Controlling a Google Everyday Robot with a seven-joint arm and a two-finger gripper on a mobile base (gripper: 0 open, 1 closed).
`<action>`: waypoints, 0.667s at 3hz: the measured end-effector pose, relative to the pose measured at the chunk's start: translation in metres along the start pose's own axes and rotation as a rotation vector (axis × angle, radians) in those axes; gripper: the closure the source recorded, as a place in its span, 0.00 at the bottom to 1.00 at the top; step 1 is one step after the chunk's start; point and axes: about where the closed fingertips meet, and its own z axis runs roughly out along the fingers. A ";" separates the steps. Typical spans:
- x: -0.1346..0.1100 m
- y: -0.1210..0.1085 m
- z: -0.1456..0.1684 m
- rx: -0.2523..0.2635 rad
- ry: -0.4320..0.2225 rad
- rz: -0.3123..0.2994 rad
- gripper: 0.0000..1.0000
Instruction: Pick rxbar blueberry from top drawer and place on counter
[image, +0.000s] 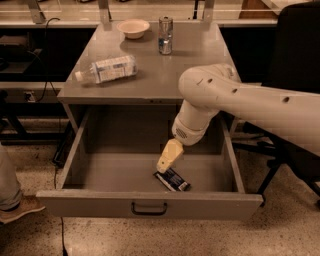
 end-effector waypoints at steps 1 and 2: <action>-0.001 -0.007 0.023 -0.001 0.000 0.011 0.00; -0.001 -0.008 0.042 0.012 0.004 0.013 0.00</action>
Offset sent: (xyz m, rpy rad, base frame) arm 0.0134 0.0062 -0.0663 -0.0252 -0.0171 -0.0237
